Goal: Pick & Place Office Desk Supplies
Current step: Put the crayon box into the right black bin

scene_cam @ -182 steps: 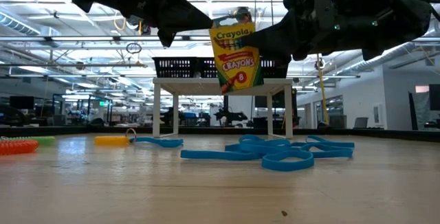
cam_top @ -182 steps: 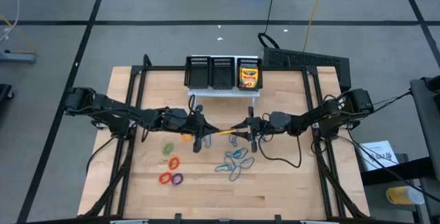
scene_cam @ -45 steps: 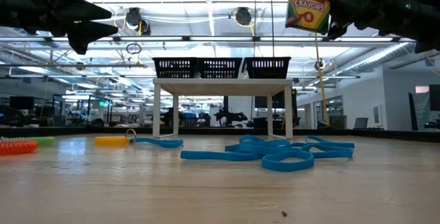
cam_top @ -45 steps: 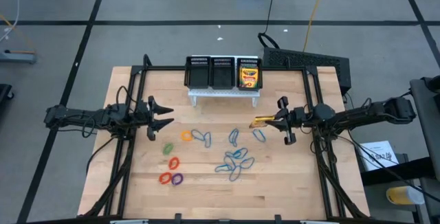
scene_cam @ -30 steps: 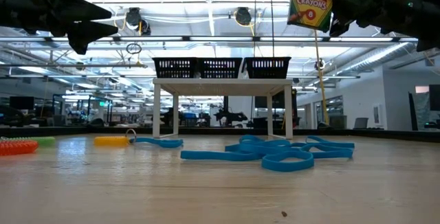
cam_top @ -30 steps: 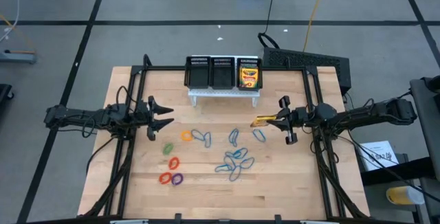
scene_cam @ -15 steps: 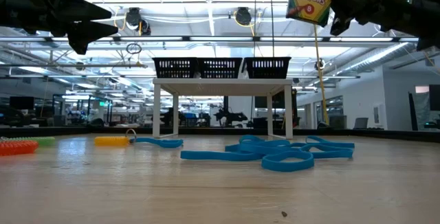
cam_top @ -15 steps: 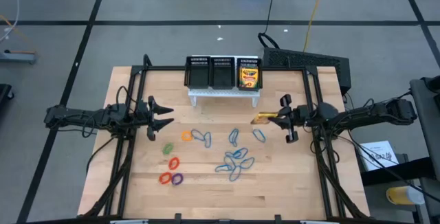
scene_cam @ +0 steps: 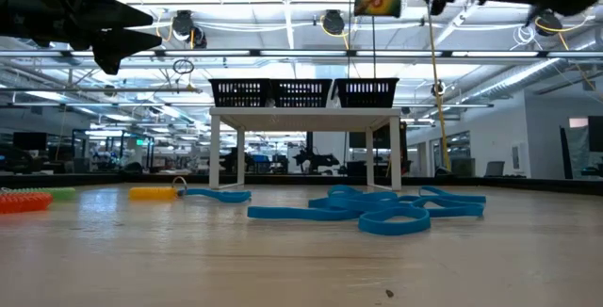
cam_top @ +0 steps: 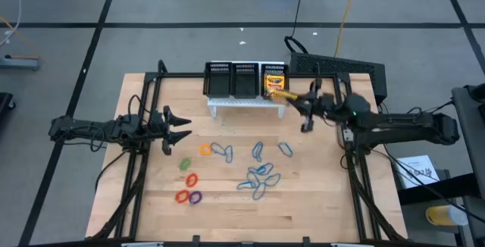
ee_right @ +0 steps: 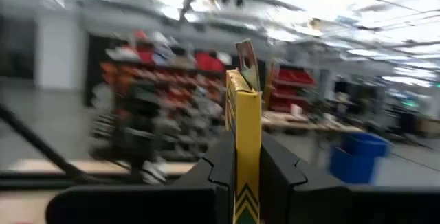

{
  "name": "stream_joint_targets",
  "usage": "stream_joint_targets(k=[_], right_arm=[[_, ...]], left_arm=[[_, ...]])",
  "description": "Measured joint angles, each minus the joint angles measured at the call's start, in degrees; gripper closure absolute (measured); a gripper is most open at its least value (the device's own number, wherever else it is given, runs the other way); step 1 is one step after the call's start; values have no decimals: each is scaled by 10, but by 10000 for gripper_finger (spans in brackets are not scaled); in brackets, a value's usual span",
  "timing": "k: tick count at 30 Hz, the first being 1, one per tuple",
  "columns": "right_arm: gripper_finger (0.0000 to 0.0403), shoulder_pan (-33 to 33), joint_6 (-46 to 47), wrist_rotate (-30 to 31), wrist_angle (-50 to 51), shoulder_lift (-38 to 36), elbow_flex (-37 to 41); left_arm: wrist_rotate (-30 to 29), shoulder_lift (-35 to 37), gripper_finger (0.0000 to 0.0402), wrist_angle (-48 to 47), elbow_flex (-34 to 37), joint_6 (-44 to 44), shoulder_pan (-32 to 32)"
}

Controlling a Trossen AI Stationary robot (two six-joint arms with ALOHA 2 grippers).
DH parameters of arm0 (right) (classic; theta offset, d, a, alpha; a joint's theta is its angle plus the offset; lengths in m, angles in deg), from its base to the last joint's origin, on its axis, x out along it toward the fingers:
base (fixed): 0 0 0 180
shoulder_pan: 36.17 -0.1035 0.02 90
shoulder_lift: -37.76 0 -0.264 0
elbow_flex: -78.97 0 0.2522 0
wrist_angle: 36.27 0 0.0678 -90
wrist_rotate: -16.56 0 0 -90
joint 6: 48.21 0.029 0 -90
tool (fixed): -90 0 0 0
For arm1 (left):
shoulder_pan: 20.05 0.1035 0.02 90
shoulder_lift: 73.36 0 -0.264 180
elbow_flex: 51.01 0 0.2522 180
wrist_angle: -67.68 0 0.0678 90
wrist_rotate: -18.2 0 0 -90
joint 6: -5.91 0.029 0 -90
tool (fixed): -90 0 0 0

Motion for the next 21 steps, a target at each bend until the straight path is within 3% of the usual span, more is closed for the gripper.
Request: stream_joint_targets(k=[5, 11, 16, 21], right_arm=[[379, 107, -4, -85, 40, 43, -59], [379, 229, 58, -223, 35, 103, -65], [379, 275, 96, -312, -6, 154, -65], [380, 293, 89, -328, -12, 193, -65]], left_arm=[[0, 0, 185, 0, 0, 0, 0], [0, 0, 185, 0, 0, 0, 0], [0, 0, 185, 0, 0, 0, 0], [0, 0, 185, 0, 0, 0, 0]])
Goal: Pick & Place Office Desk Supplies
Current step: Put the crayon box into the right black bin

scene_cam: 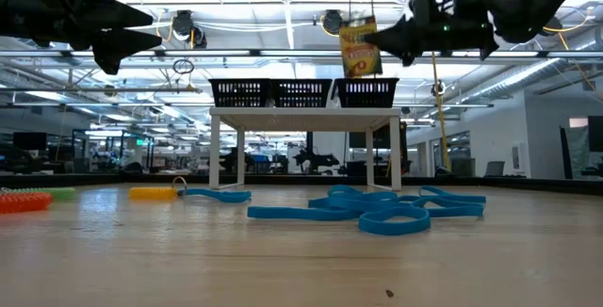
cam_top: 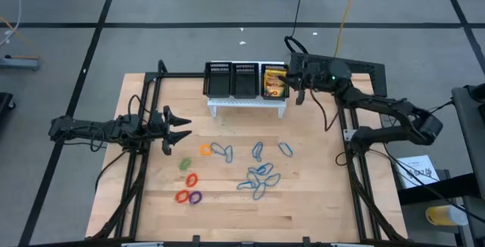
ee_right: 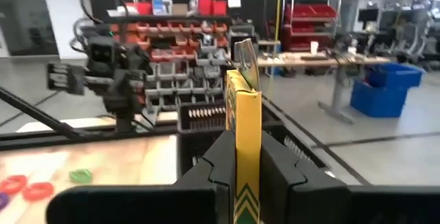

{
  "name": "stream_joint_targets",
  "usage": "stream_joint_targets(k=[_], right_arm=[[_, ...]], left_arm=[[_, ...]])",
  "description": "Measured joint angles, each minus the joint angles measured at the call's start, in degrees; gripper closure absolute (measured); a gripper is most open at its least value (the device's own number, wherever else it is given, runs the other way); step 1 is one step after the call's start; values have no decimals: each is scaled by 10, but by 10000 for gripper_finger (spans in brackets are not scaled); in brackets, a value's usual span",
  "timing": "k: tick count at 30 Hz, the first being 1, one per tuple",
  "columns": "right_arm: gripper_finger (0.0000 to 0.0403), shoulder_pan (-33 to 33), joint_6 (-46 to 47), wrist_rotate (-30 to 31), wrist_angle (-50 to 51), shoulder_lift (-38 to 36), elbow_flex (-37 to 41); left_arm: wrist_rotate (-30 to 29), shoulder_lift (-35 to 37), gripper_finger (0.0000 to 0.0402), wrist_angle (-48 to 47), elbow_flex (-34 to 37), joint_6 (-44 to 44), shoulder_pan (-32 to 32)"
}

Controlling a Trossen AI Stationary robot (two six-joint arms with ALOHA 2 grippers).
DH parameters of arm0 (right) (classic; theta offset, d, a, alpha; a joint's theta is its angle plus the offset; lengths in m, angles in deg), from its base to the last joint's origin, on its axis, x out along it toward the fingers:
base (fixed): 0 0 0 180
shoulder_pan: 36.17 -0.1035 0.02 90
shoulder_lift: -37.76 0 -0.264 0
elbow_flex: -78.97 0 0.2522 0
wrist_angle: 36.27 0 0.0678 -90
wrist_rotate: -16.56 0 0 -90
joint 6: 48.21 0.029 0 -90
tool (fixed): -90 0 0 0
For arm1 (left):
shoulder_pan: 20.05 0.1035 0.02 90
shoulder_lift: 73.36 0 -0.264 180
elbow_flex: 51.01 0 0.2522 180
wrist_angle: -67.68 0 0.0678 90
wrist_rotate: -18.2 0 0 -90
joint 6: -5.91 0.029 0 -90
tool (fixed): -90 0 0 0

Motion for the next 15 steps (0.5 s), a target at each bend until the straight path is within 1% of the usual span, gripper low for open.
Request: stream_joint_targets(k=[7, 13, 15], right_arm=[[379, 0, 7, -55, 2, 23, 0], [379, 0, 6, -56, -4, 23, 26], [379, 0, 8, -56, -25, 23, 39]], left_arm=[[0, 0, 185, 0, 0, 0, 0], [0, 0, 185, 0, 0, 0, 0], [0, 0, 185, 0, 0, 0, 0]])
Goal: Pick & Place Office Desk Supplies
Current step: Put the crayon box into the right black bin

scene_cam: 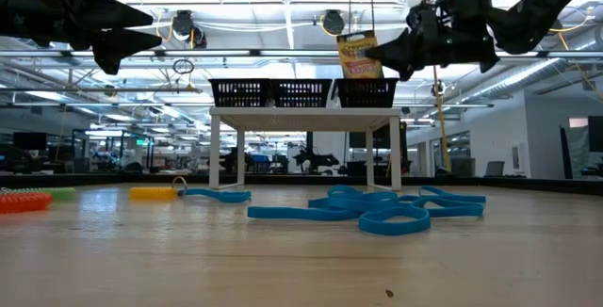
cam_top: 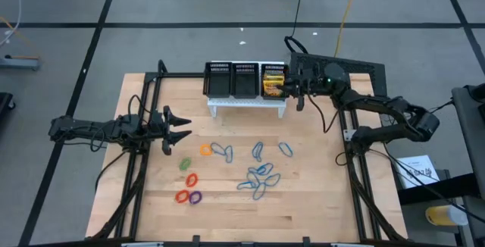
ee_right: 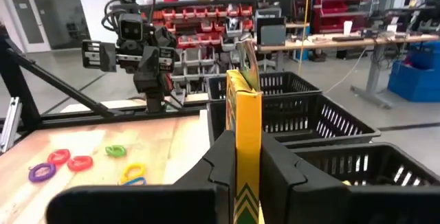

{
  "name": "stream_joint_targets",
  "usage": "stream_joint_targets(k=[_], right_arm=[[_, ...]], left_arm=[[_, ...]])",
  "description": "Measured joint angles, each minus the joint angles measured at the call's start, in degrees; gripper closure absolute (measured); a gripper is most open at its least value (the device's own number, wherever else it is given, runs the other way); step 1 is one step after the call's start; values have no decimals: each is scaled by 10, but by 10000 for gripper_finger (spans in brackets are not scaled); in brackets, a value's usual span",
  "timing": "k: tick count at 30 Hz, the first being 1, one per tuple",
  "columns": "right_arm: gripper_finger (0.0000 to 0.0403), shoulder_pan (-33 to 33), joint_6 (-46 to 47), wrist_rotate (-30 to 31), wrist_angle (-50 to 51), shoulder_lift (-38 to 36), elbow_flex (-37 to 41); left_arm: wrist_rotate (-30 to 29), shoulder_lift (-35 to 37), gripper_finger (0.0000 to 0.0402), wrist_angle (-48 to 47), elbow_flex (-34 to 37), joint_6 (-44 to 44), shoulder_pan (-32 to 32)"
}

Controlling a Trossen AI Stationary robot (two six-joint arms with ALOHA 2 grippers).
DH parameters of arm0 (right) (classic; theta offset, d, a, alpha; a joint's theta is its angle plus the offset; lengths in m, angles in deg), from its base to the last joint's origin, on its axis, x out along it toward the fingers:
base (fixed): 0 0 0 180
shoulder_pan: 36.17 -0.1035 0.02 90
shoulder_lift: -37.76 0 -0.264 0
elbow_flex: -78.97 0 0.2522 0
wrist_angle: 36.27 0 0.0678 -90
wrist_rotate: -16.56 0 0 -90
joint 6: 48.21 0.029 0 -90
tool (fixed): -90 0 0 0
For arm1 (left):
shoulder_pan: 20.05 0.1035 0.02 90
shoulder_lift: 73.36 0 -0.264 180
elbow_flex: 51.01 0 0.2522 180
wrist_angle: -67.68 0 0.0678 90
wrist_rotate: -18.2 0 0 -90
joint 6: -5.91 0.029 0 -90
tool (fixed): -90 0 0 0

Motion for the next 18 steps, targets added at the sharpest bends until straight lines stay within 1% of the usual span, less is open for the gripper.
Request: stream_joint_targets(k=[4, 8, 13, 18], right_arm=[[379, 0, 23, 3, -71, 0, 33], [367, 0, 50, 32, -140, 0, 57], [347, 0, 55, 32, -137, 0, 61], [355, 0, 66, 31, -136, 0, 61]], left_arm=[[0, 0, 185, 0, 0, 0, 0], [0, 0, 185, 0, 0, 0, 0], [0, 0, 185, 0, 0, 0, 0], [0, 0, 185, 0, 0, 0, 0]])
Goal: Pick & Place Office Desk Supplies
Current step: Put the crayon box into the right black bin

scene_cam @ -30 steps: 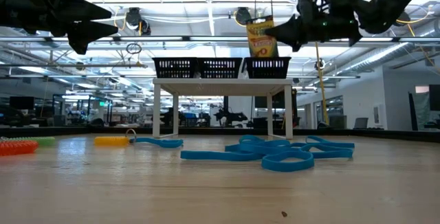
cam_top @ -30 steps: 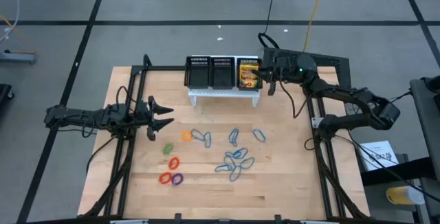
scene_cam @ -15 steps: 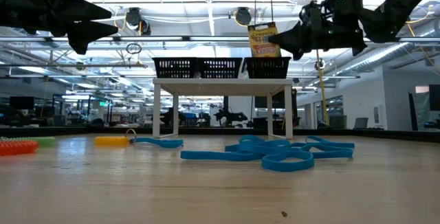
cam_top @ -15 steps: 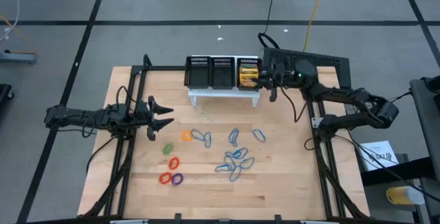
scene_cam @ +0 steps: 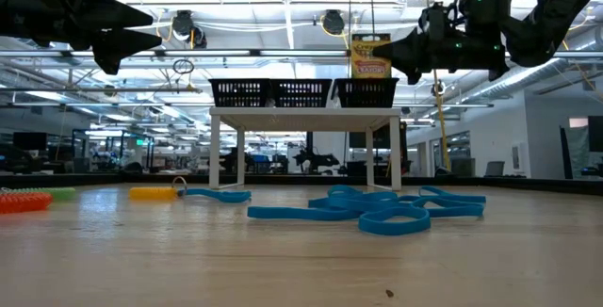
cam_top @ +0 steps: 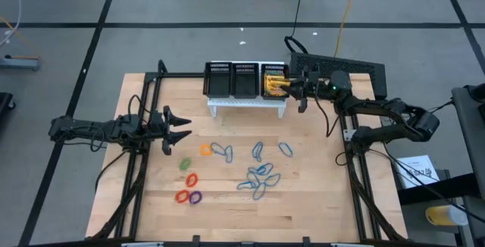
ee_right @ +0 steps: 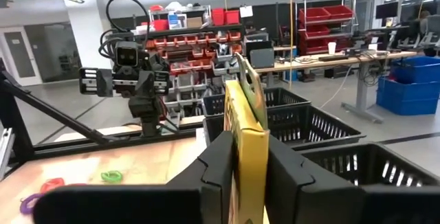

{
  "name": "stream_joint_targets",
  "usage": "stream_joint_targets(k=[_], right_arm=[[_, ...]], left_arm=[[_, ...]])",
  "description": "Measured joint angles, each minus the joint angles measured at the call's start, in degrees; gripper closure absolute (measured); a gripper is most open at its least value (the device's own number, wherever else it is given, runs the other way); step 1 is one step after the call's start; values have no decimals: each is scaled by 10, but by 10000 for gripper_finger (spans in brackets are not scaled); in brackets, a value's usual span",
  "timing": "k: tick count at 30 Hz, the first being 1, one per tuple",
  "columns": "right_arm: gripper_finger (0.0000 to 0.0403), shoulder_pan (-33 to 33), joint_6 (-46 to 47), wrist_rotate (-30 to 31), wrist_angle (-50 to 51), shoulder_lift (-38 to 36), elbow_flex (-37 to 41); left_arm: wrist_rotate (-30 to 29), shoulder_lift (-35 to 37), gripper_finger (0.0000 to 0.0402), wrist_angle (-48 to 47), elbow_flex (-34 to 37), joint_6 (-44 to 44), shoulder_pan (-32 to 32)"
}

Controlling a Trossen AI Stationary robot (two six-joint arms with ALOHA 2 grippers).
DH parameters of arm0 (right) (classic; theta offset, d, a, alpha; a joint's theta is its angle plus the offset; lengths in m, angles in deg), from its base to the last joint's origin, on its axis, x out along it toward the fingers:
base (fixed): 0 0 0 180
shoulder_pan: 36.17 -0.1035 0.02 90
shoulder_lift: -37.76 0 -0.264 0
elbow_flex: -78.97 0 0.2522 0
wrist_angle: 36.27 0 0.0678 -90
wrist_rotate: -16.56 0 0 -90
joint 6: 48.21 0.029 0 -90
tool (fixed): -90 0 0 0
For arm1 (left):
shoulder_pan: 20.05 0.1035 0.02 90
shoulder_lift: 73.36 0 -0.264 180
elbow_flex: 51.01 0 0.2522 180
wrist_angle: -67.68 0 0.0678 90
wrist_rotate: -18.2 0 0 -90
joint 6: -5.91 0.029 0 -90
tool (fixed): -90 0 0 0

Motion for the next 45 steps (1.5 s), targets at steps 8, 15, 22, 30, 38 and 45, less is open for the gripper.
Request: stream_joint_targets(k=[8, 15, 22, 30, 38, 45], right_arm=[[359, 0, -6, 2, 2, 0, 0], [322, 0, -62, 45, 4, 0, 0], [253, -3, -69, 54, 8, 0, 0], [191, -24, -131, 132, -1, 0, 0], [177, -36, -77, 126, -53, 0, 0], [181, -38, -82, 120, -52, 0, -4]], left_arm=[[0, 0, 185, 0, 0, 0, 0], [0, 0, 185, 0, 0, 0, 0], [0, 0, 185, 0, 0, 0, 0], [0, 0, 185, 0, 0, 0, 0], [0, 0, 185, 0, 0, 0, 0], [0, 0, 185, 0, 0, 0, 0]])
